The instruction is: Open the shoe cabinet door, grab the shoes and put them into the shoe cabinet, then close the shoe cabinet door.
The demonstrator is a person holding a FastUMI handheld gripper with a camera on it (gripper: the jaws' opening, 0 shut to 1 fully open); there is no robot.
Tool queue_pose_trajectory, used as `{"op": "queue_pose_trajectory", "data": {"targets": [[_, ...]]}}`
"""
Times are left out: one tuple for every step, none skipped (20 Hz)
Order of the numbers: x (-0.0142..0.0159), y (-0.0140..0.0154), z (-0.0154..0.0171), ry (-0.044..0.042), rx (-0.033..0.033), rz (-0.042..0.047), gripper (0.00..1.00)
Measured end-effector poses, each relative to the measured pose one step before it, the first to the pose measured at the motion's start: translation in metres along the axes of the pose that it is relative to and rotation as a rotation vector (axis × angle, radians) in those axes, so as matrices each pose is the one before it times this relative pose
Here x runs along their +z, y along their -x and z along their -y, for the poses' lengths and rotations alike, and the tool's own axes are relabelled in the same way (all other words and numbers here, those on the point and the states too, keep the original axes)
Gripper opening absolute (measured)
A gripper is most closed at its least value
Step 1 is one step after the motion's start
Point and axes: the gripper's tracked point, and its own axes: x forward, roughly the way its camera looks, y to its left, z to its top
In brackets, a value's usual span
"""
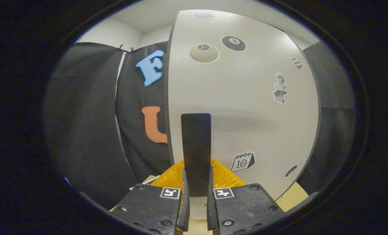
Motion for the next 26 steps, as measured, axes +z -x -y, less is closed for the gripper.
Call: {"op": "queue_pose_trajectory", "data": {"targets": [[-0.00058, 0.00776, 0.00088, -0.00063, 0.01504, -0.00581, 0.24], [-0.00157, 0.00518, 0.00121, 0.00645, 0.01092, -0.00487, 0.24], [-0.00096, 0.00710, 0.00154, 0.00477, 0.01020, -0.00320, 0.24], [-0.00156, 0.00716, 0.00007, 0.00510, 0.01211, -0.00424, 0.24], [-0.00170, 0.00806, 0.00166, 0.00479, 0.01257, -0.00493, 0.24], [-0.00036, 0.00867, 0.00148, 0.00211, 0.01197, -0.00454, 0.24], [-0.00080, 0.00928, 0.00176, 0.00293, 0.01111, -0.00463, 0.24], [-0.00139, 0.00803, 0.00216, 0.00188, 0.01082, -0.00392, 0.24], [-0.00078, 0.00860, 0.00174, 0.00649, 0.00872, -0.00158, 0.24], [-0.00160, 0.00829, 0.00257, 0.00851, 0.00662, -0.00077, 0.24], [-0.00152, 0.00827, 0.00311, 0.00903, 0.00473, -0.00155, 0.24], [-0.00172, 0.00830, 0.00241, 0.00697, 0.00581, -0.00663, 0.24], [-0.00130, 0.00918, 0.00289, -0.00232, 0.00672, -0.00504, 0.23], [-0.00143, 0.00760, 0.00205, -0.00067, 0.00866, -0.00470, 0.22], [0.00019, 0.00830, 0.00301, -0.00330, 0.00990, -0.00104, 0.22], [-0.00081, 0.01026, 0.00089, -0.00161, 0.00918, -0.00105, 0.22], [-0.00105, 0.00856, 0.00215, -0.00176, 0.00407, 0.00029, 0.22], [-0.00113, 0.00882, 0.00227, 0.00090, 0.00058, -0.00118, 0.22], [-0.00020, 0.00989, 0.00409, 0.00520, -0.00207, -0.00030, 0.22], [-0.00168, 0.01088, 0.00496, 0.00616, -0.00066, -0.00118, 0.22], [-0.00130, 0.01033, 0.00469, 0.00107, 0.00230, 0.00149, 0.22], [-0.00186, 0.01025, 0.00494, -0.00165, 0.00427, -0.00104, 0.21], [-0.00101, 0.01061, 0.00690, -0.00465, 0.00034, 0.00204, 0.21], [-0.00012, 0.01174, 0.00761, 0.00484, -0.00269, 0.00489, 0.21], [-0.00031, 0.01178, 0.00968, 0.00023, -0.00547, 0.00538, 0.21], [-0.00202, 0.01206, 0.00847, -0.00084, -0.00692, 0.00363, 0.21]]}}
